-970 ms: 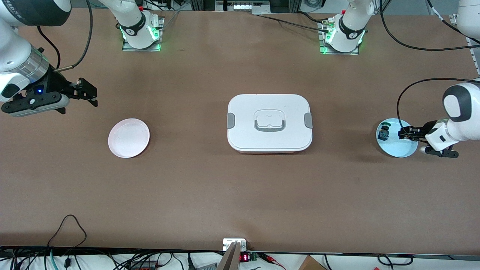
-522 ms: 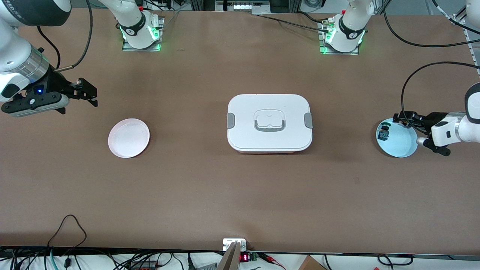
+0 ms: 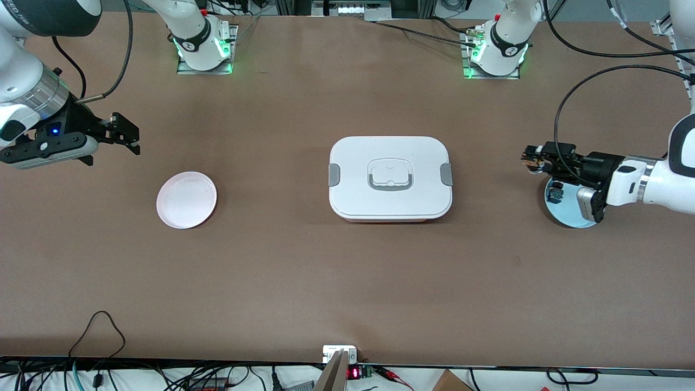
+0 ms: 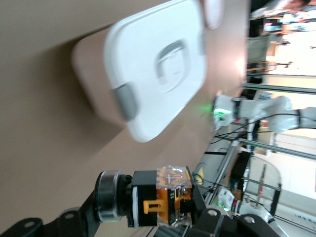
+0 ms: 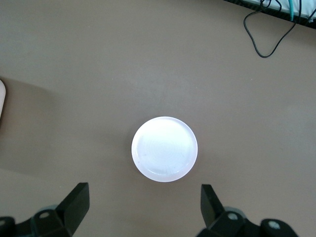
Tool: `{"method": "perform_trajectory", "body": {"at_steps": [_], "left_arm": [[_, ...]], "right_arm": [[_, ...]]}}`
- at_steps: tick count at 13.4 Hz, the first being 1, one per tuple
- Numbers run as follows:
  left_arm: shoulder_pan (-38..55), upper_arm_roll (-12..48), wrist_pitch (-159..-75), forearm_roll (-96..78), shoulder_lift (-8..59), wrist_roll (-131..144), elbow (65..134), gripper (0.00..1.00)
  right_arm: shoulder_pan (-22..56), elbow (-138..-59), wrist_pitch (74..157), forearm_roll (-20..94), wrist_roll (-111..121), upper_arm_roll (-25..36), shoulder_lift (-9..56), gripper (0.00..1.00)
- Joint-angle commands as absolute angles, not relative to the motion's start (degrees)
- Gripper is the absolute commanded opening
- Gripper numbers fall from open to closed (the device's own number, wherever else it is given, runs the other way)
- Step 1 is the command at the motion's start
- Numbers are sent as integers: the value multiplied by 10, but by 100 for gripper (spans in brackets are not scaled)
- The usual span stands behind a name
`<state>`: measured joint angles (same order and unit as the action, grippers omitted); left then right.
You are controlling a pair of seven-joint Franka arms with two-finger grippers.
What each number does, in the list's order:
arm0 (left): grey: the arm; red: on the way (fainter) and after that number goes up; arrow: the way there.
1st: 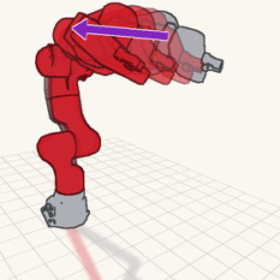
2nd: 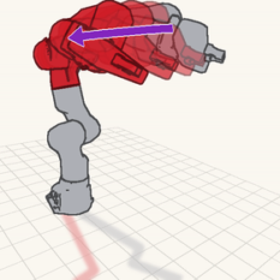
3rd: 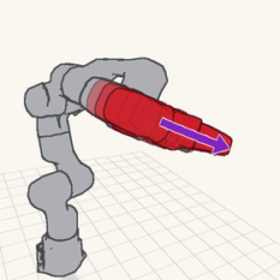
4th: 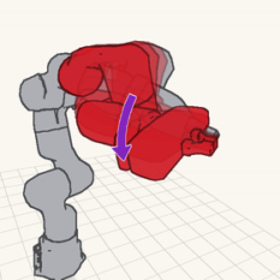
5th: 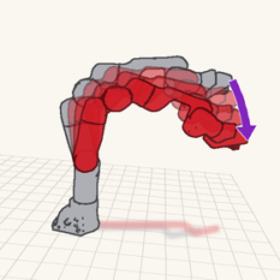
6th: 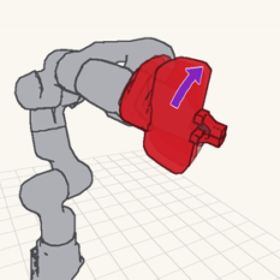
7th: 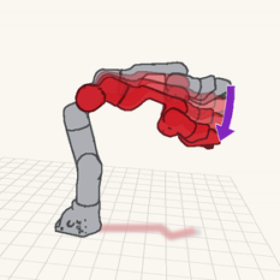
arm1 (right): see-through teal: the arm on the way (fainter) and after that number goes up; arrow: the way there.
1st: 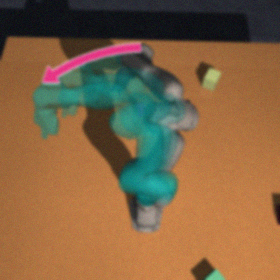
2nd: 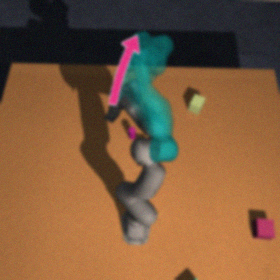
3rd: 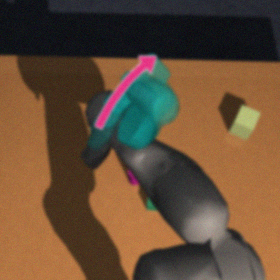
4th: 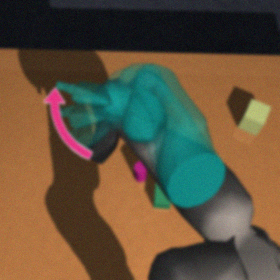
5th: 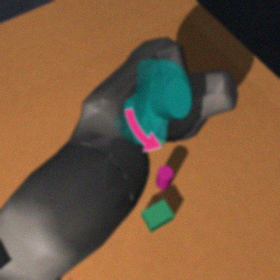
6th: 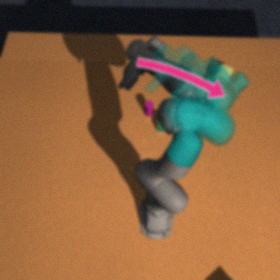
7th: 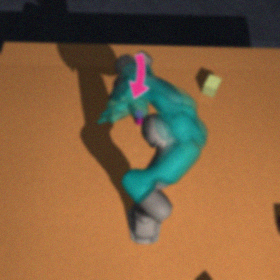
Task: Transfer orange switch to right arm and place
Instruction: 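Lift the orange switch with the left gripper toward the white box, then hold the switch up while the right gripper reaches toward it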
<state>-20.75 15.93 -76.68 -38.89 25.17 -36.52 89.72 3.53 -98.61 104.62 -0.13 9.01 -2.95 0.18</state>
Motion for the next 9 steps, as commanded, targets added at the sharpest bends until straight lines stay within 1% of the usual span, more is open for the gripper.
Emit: {"method": "perform_trajectory", "body": {"at_steps": [1, 3, 5, 7, 9], "left_arm": [[-209, 199, -790, -499, 256, -458, 902, 9], [-204, 243, -813, -539, 258, -544, 901, 8], [-204, 292, -862, -541, 257, -641, 908, 8], [-204, 342, -933, -567, 258, -723, 913, 8], [-210, 384, -1001, -598, 251, -758, 926, 7]], "right_arm": [[33, -972, 1035, -1, 87, -29, 6, 100], [34, -972, 1035, -3, 89, -29, 2, 100], [32, -972, 1018, -2, 88, -26, 2, 100], [33, -972, 1016, -3, 84, -27, 15, 100], [35, -976, 1009, -2, 90, -27, 15, 100]]}}
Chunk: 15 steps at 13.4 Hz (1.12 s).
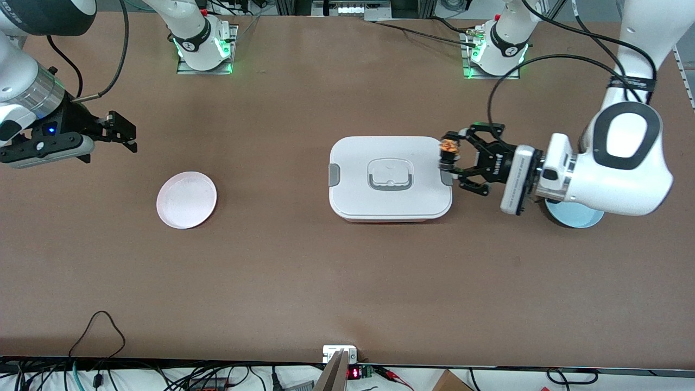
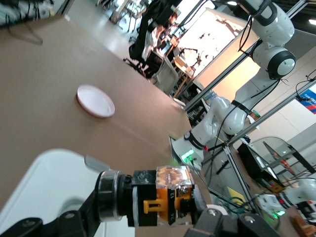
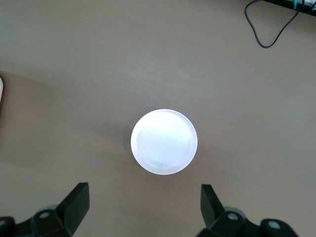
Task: Transfer orange switch to right arm and place
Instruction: 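Hold the switch up while the right gripper reaches toward it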
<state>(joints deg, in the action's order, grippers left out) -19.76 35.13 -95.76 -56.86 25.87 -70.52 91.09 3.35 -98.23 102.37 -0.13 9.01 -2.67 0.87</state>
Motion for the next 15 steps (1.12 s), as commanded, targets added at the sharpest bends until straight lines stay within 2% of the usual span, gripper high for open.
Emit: {"method": "perform_trajectory", "body": {"at_steps": [1, 3, 6, 9, 15], "left_arm": [[-210, 389, -1016, -599, 252, -773, 926, 7], [-201, 395, -1050, -617, 253, -807, 927, 7], [-188, 411, -1125, -625, 258, -903, 939, 5], [-170, 413, -1136, -699, 267, -999, 961, 3], [-141, 414, -1184, -774, 268, -1078, 983, 0]], "right_arm": [[34, -974, 985, -1, 98, -28, 16, 100], [35, -975, 963, 64, 110, -29, 16, 100], [30, -979, 924, 239, 150, -26, 32, 100], [18, -989, 898, 419, 161, -26, 81, 100], [41, -1080, 906, 728, 251, -32, 134, 100]]}}
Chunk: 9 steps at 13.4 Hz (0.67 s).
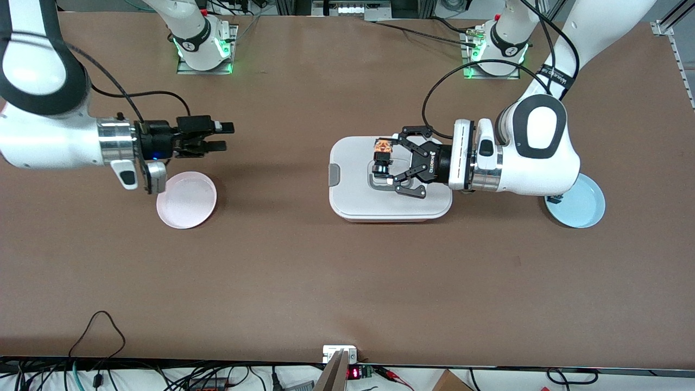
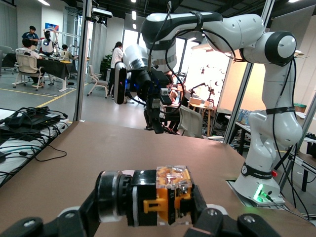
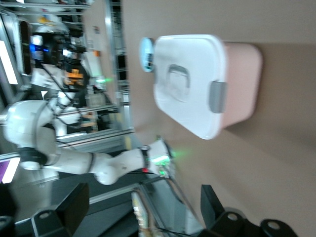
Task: Transfer orange switch to right arm and place
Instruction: 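Hold the switch up while the right gripper reaches toward it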
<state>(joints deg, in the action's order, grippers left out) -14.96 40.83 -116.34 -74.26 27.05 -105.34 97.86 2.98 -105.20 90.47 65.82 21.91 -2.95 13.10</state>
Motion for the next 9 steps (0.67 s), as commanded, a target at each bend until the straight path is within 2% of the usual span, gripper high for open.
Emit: {"method": "perform_trajectory", "body": {"at_steps": [1, 9], "left_arm": [[-135, 413, -1188, -781, 268, -1078, 983, 0], [-117, 414, -1215, -802, 267, -1092, 998, 0]], "right_arm": [[51, -1094, 914, 774, 267, -32, 139, 100], [231, -1120, 1153, 1028, 273, -33, 140, 100]]}}
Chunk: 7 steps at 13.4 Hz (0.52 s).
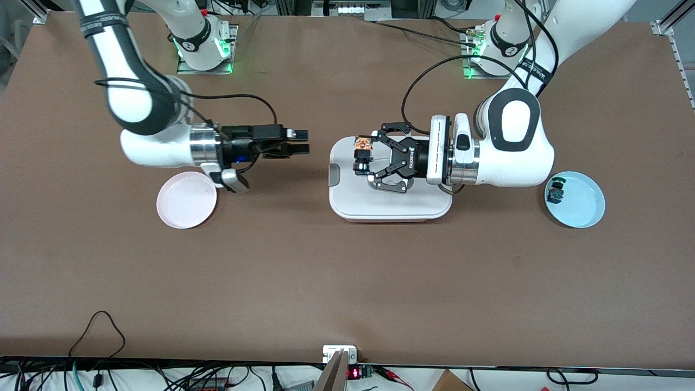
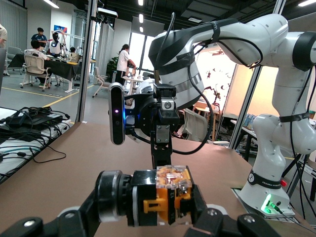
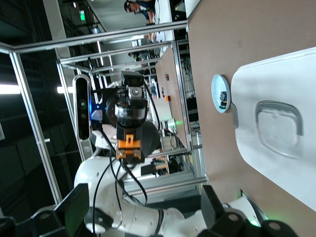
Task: Transfer orange switch to right arm and place
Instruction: 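Hold the switch up while the right gripper reaches toward it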
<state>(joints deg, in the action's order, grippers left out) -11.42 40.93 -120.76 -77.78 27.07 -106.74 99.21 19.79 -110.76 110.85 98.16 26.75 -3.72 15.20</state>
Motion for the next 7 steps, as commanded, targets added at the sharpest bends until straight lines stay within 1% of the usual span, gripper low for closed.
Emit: {"method": "perform_trajectory", "body": {"at_steps": [1, 4, 7], "left_arm": [[-117, 414, -1215, -802, 266, -1092, 998, 0], [-110, 414, -1220, -808, 266, -1092, 998, 0], [-109, 415, -1223, -809, 266, -1092, 998, 0]], "right_arm": [[250, -1119, 1180, 1059, 273, -33, 140, 100], [287, -1114, 1222, 1111, 273, -33, 139, 100], [293, -1114, 1225, 1147, 275, -33, 139, 100]]}}
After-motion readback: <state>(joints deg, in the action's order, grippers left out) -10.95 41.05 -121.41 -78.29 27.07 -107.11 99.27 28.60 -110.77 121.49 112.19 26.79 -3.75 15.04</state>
